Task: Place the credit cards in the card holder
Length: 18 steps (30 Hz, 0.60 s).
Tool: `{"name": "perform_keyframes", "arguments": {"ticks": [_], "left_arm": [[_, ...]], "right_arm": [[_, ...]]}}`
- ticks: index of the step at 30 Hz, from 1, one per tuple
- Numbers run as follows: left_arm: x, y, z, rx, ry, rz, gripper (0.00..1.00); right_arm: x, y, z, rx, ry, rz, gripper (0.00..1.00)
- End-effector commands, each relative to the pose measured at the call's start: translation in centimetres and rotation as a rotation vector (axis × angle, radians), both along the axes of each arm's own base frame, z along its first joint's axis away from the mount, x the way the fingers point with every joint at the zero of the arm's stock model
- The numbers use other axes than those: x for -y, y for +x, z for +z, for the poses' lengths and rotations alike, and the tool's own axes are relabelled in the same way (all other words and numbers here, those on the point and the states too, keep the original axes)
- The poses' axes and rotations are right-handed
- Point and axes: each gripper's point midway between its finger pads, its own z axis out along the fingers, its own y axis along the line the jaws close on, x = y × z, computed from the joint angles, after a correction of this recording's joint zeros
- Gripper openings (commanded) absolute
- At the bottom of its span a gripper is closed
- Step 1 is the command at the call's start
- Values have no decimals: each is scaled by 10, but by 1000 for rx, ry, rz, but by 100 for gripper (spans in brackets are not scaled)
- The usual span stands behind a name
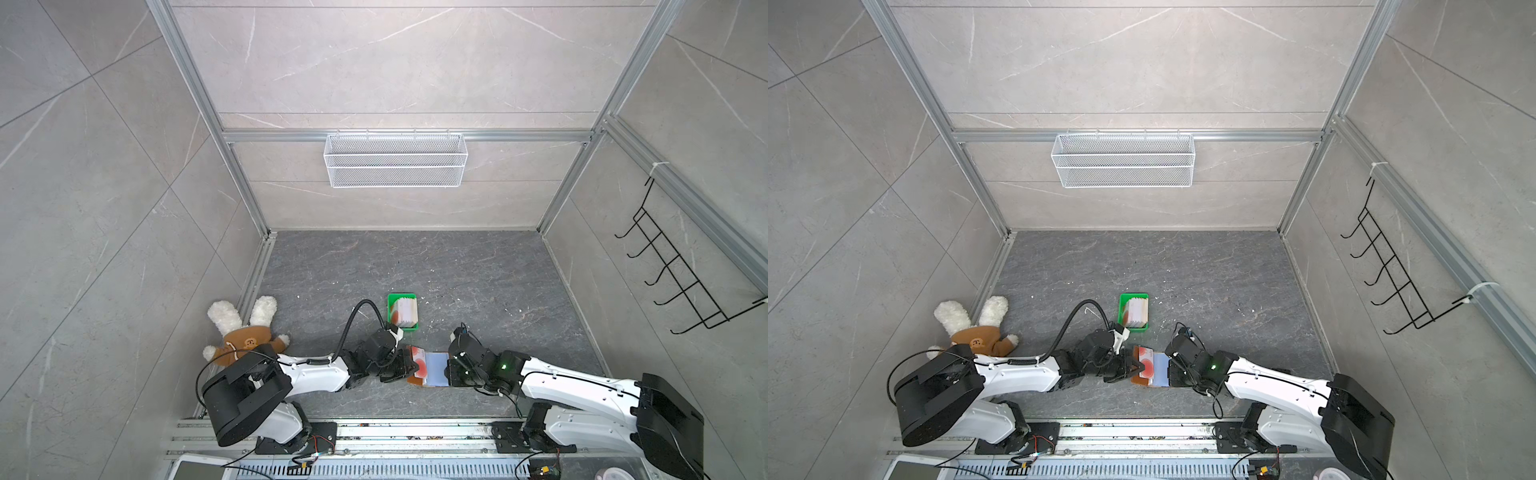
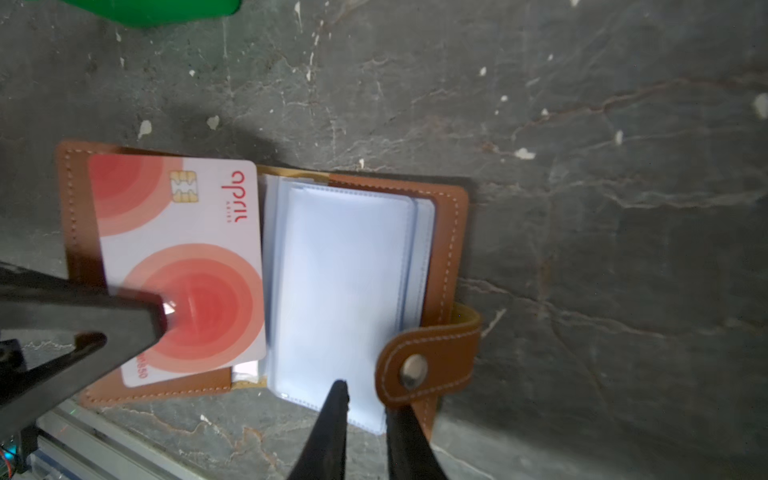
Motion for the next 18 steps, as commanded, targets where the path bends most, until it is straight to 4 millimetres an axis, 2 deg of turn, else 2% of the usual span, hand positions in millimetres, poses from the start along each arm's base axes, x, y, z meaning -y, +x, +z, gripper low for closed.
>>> {"name": "perform_keyframes", "arguments": {"ticks": [1,9,18], "left_arm": [[9,1,17,16,-88,-19,0],[12,-3,12,2,-89,-48,0],[7,-4,-2,-13,-52,-39,0]], "right_arm": [[6,-1,-9,-15,-39,-21,21],[13,-3,-22,-31,-85,-35,21],[17,-4,-25,-29,-108,-41,21]]}}
